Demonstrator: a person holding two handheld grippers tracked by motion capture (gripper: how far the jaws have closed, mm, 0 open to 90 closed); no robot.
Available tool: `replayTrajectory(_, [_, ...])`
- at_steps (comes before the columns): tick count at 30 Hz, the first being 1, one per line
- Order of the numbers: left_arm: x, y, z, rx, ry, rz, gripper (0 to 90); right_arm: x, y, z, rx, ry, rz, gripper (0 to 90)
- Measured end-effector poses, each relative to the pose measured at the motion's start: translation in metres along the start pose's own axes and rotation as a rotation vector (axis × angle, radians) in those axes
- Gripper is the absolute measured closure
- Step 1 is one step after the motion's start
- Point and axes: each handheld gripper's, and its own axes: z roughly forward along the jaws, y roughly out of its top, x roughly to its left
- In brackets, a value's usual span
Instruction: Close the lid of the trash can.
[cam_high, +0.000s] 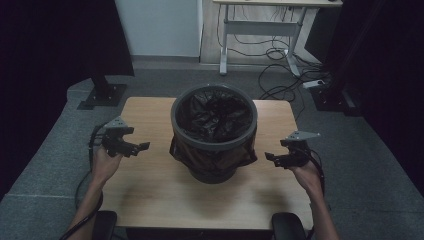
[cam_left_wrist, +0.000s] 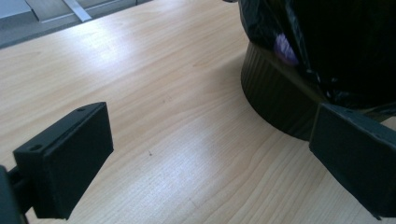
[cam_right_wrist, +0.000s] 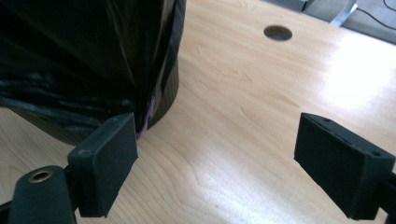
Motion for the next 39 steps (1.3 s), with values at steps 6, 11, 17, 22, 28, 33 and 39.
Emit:
replayTrajectory(6, [-0.001, -0.019, 0.010, -0.011, -0.010, -0.028, 0.0, 0.002, -0.018, 0.008, 0.014, -0.023, 0.023, 12.1])
replayTrajectory(11, [-0.001, -0.036, 0.019, 0.006, 0.000, -0.047, 0.0, 0.004, -0.033, 0.015, 0.041, -0.045, 0.034, 11.9])
replayTrajectory(17, [-0.004, -0.053, 0.030, 0.025, 0.012, -0.057, 0.0, 0.011, -0.047, 0.027, 0.087, -0.063, 0.018, 11.8])
replayTrajectory(22, [-0.008, -0.063, 0.040, 0.042, 0.017, -0.056, 0.0, 0.020, -0.058, 0.039, 0.128, -0.070, 0.000, 11.7])
replayTrajectory(28, [-0.012, -0.072, 0.053, 0.086, 0.032, -0.037, 0.0, 0.025, -0.077, 0.049, 0.145, -0.066, 0.009, 11.7])
replayTrajectory(33, [-0.016, -0.079, 0.064, 0.127, 0.030, -0.023, 0.0, 0.029, -0.088, 0.054, 0.153, -0.056, 0.007, 11.7])
replayTrajectory(39, [-0.023, -0.085, 0.079, 0.218, 0.025, 0.028, 0.0, 0.030, -0.094, 0.055, 0.117, -0.048, 0.011, 11.7])
